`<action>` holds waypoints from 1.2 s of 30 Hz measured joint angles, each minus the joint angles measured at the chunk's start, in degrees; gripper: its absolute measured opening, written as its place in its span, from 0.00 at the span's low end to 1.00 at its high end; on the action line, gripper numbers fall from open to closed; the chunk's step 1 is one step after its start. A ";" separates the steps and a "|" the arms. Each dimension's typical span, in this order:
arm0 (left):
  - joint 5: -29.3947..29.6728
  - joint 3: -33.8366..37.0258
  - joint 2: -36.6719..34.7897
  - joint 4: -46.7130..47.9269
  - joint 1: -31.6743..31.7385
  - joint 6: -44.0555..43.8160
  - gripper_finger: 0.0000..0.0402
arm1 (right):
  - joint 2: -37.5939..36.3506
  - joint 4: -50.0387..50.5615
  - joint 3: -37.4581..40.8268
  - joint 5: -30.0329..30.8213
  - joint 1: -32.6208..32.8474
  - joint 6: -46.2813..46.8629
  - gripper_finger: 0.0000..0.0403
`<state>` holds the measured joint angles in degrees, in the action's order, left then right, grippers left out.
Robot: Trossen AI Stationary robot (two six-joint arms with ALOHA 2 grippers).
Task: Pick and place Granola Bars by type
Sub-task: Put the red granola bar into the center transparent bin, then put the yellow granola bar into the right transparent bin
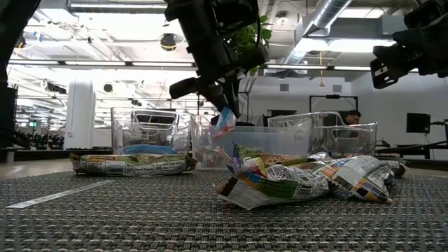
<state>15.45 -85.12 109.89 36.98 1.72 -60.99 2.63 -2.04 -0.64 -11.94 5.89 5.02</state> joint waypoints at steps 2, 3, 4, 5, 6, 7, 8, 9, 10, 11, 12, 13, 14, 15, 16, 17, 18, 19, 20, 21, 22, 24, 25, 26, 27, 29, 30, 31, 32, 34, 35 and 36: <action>-0.55 0.00 0.01 0.06 0.00 0.03 0.11 | 0.00 0.00 0.00 0.00 0.01 0.01 0.35; -1.03 0.00 0.00 0.02 0.00 0.20 0.11 | 0.00 0.00 0.00 0.00 -0.02 0.01 0.34; -1.39 0.00 0.00 0.02 0.00 0.22 0.11 | 0.00 0.00 0.00 0.00 0.00 -0.01 0.34; -1.68 0.00 0.00 0.04 0.00 0.22 0.11 | 0.00 0.00 0.00 0.00 -0.01 0.01 0.34; -1.83 0.00 0.00 0.04 0.00 0.28 0.11 | 0.00 0.00 0.00 0.00 0.00 0.00 0.35; -2.11 0.00 0.00 0.00 0.00 0.45 0.11 | 0.00 0.00 0.00 0.00 0.00 0.02 0.35; -2.41 0.00 0.00 -0.03 0.00 0.66 0.11 | 0.00 0.00 0.00 0.00 -0.01 0.00 0.35; -2.70 0.00 0.00 -0.03 0.00 0.70 0.11 | 0.00 0.00 0.00 0.00 0.01 0.02 0.35; -2.90 0.00 0.00 -0.03 0.00 0.71 0.11 | 0.00 0.00 0.00 0.00 -0.01 0.02 0.35; -3.04 0.00 0.00 -0.03 0.00 0.75 0.11 | 0.00 0.00 -0.02 0.00 -0.02 0.00 0.35; -3.09 0.00 0.00 -0.05 -0.01 0.99 0.11 | 0.00 0.00 0.00 0.00 -0.01 0.02 0.35; -3.11 0.00 0.00 -0.05 -0.02 1.36 0.11 | 0.00 0.00 0.00 0.00 -0.01 0.01 0.35; -3.13 0.00 0.00 -0.03 -0.02 1.67 0.11 | 0.00 0.00 0.00 0.00 -0.01 0.00 0.35; -3.15 0.00 0.00 -0.04 -0.02 1.73 0.11 | 0.00 0.00 0.00 0.00 0.00 0.02 0.35; -3.15 0.00 0.00 -0.06 -0.02 1.73 0.12 | 0.00 -0.01 0.00 0.00 -0.01 0.01 0.34; -3.15 0.00 0.00 -0.15 -0.02 1.74 0.14 | 0.00 -0.01 0.00 0.00 0.00 0.02 0.34; -3.20 0.00 0.00 -0.33 -0.02 1.74 0.16 | 0.00 -0.02 0.00 0.00 -0.02 0.02 0.34; -3.38 0.00 0.00 -0.53 -0.02 1.74 0.18 | 0.00 -0.02 0.00 0.00 0.00 0.02 0.35; -3.75 0.00 -0.02 -0.62 -0.02 1.73 0.22 | 0.00 -0.02 0.00 0.00 -0.02 0.02 0.35; -3.87 0.00 -0.04 -0.60 -0.02 1.73 0.25 | 0.00 -0.02 0.00 0.00 -0.01 0.02 0.35; -3.92 0.00 -0.04 -0.57 -0.02 1.64 0.29 | 0.00 -0.02 0.00 0.00 -0.02 -0.01 0.35; -3.83 0.00 -0.04 -0.57 -0.05 1.10 0.36 | 0.00 -0.02 0.00 0.00 -0.02 0.01 0.35; -3.79 0.00 -0.04 -0.57 -0.12 0.97 0.40 | 0.00 -0.02 0.00 0.00 -0.01 0.01 0.35; -3.60 0.00 -0.07 -0.57 -0.16 0.94 0.43 | 0.00 -0.02 0.00 0.00 -0.02 0.02 0.35; -3.35 0.00 -0.07 -0.55 -0.20 0.96 0.45 | 0.00 -0.02 0.00 0.00 -0.02 0.02 0.35; -3.18 0.00 -0.07 -0.53 -0.28 1.18 0.49 | 0.00 -0.02 0.00 0.00 -0.01 0.02 0.35; -3.17 0.00 -0.07 -0.53 -0.33 1.27 0.51 | 0.00 -0.02 -0.01 0.00 0.00 0.02 0.34; -3.17 0.00 -0.07 -0.52 -0.39 1.29 0.52 | -0.01 -0.02 0.00 0.00 -0.01 0.00 0.34; -3.15 0.00 -0.07 -0.53 -0.49 1.30 0.53 | 0.00 -0.02 0.00 0.00 -0.01 0.00 0.34; -2.85 0.00 -0.07 -0.60 -0.76 1.32 0.54 | 0.00 -0.02 0.00 0.00 0.00 0.02 0.35; -2.56 0.00 -0.07 -0.81 -0.99 1.36 0.54 | 0.00 -0.02 0.00 0.00 -0.02 0.02 0.35; -2.23 0.00 -0.07 -1.24 -1.21 1.78 0.54 | 0.00 -0.02 0.00 0.00 0.01 0.01 0.35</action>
<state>13.21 -85.12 109.82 35.74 0.51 -59.21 2.63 -2.07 -0.64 -11.94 5.89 5.04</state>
